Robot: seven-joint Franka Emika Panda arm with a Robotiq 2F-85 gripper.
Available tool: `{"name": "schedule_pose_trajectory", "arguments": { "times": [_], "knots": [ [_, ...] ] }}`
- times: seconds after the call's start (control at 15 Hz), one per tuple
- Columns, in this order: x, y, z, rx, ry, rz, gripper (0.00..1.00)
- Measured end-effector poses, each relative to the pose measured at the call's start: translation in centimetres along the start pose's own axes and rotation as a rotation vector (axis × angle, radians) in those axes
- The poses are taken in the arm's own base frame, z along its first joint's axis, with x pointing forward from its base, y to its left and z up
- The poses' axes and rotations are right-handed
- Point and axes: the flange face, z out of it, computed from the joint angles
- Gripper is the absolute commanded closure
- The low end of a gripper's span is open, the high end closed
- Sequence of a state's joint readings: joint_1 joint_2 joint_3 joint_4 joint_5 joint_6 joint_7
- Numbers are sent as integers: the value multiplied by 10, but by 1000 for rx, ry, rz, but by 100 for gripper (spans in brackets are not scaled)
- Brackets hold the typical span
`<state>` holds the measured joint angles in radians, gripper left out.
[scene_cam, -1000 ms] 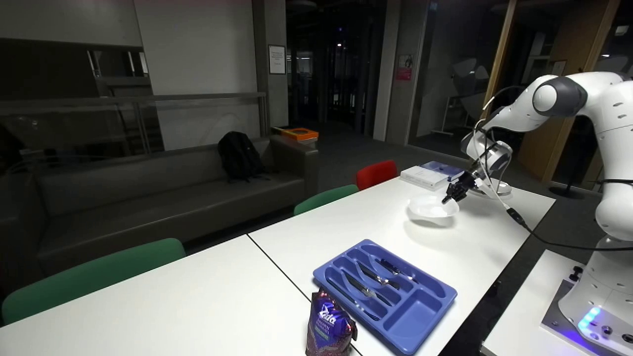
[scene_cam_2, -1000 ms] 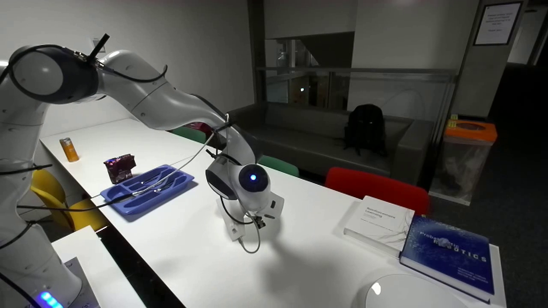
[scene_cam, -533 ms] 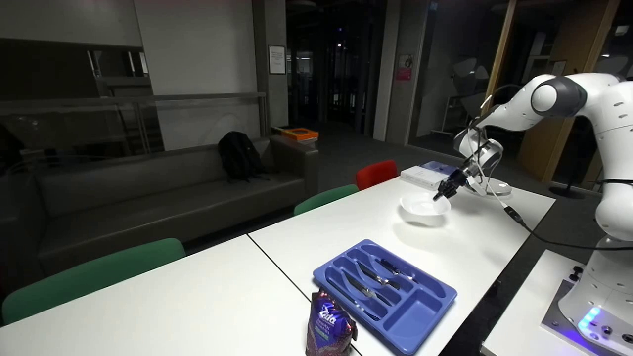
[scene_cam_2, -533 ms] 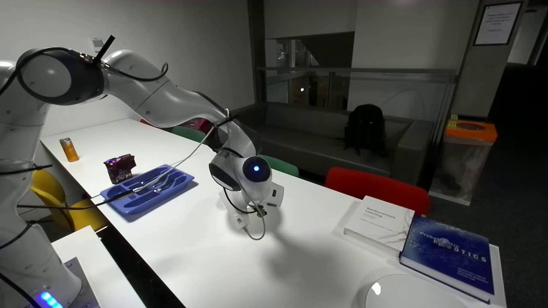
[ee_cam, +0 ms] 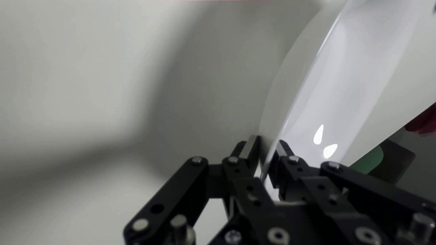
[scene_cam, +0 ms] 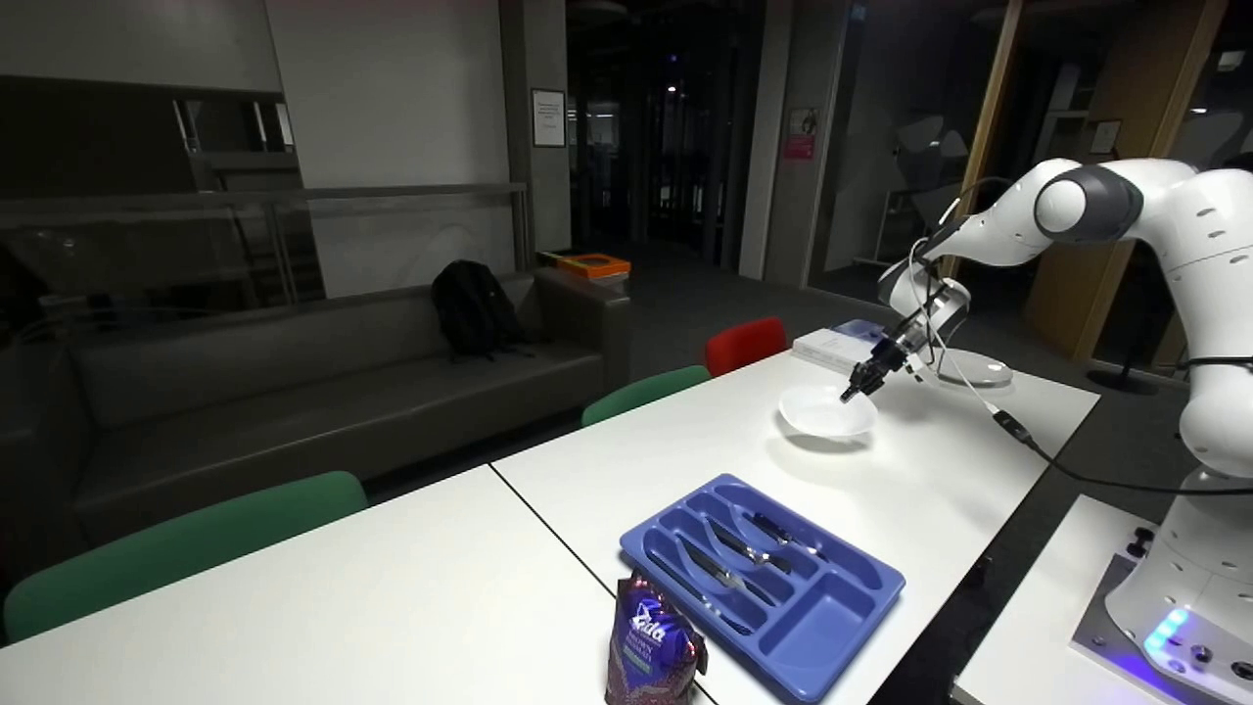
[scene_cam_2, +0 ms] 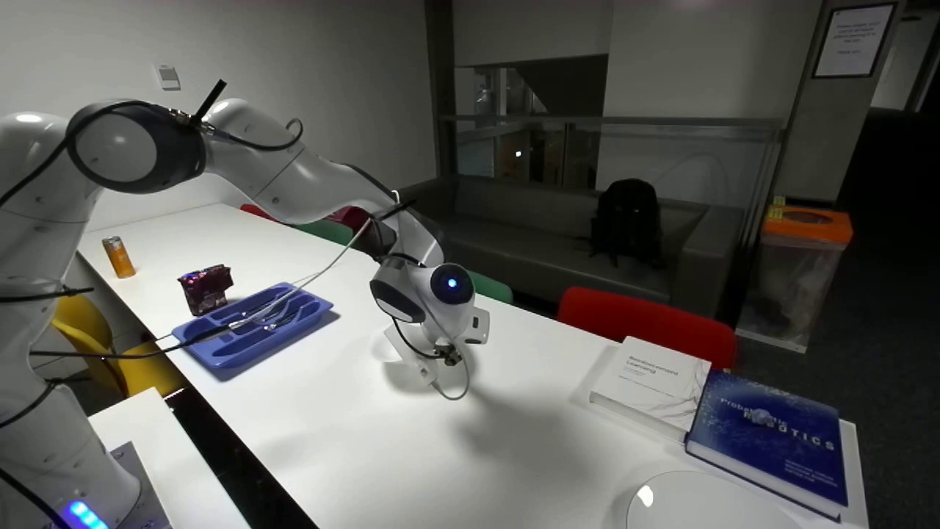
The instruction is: Move the plate
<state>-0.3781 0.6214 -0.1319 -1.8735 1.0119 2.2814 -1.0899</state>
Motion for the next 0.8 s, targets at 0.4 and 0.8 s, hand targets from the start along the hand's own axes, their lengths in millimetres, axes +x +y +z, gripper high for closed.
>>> {"name": "schedule_pose_trajectory", "arguments": {
  "times": [0.4,0.8],
  "knots": [
    [9,0,15,16,-25,-84,97],
    [8,4,18,32,-62,-163,97]
  ]
}}
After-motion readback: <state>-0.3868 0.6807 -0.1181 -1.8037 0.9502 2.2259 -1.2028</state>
